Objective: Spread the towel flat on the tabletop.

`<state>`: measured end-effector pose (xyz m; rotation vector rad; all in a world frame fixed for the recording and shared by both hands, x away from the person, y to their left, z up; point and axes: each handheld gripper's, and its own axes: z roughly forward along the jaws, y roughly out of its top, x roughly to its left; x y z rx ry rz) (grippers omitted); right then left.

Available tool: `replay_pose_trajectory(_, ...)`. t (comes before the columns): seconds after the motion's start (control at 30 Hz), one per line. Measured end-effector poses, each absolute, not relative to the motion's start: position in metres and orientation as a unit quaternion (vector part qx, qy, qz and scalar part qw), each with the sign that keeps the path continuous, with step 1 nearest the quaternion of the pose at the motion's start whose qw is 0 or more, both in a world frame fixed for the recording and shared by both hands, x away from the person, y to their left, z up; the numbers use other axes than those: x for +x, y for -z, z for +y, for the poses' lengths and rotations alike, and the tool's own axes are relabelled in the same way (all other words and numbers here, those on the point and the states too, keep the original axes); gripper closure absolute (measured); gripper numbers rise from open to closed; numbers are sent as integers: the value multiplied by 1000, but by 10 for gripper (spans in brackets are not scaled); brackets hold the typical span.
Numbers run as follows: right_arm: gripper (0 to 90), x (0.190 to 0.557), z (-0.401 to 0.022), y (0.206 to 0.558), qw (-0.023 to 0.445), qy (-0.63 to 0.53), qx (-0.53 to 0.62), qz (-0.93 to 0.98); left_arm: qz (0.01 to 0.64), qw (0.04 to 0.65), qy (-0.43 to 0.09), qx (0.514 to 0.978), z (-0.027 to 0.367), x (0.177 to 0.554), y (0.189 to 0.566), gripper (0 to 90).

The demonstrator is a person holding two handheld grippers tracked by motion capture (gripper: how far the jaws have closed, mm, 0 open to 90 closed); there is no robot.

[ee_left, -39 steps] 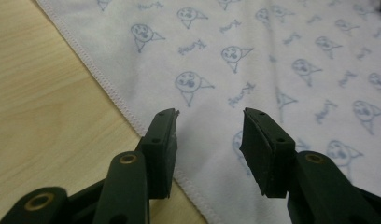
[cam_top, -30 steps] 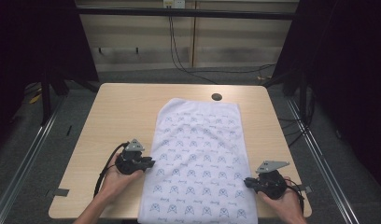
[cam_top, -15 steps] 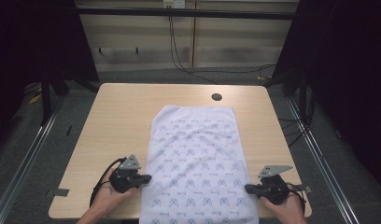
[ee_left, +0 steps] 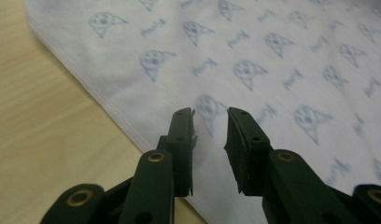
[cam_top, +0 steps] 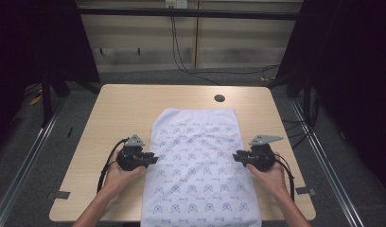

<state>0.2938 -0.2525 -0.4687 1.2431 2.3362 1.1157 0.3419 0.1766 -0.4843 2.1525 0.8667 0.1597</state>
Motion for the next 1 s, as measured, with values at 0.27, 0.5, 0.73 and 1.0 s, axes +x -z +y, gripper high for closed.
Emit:
replay_pose_trajectory(0.27, 633, 324, -232, 500, 142, -336, 435, 823, 350, 369, -85, 857, 171, 353, 499, 685)
replay_pose_trajectory(0.5, 633, 292, -241, 496, 124, -329, 416, 838, 326, 361, -71, 871, 180, 322, 496, 741)
replay_pose_trajectory(0.73, 634, 252, -242, 492, 110, -321, 394, 854, 298, 351, -55, 886, 179, 293, 493, 740)
replay_pose_trajectory(1.0, 606, 248, -244, 491, 95, -325, 400, 852, 343, 341, -98, 870, 187, 350, 481, 681)
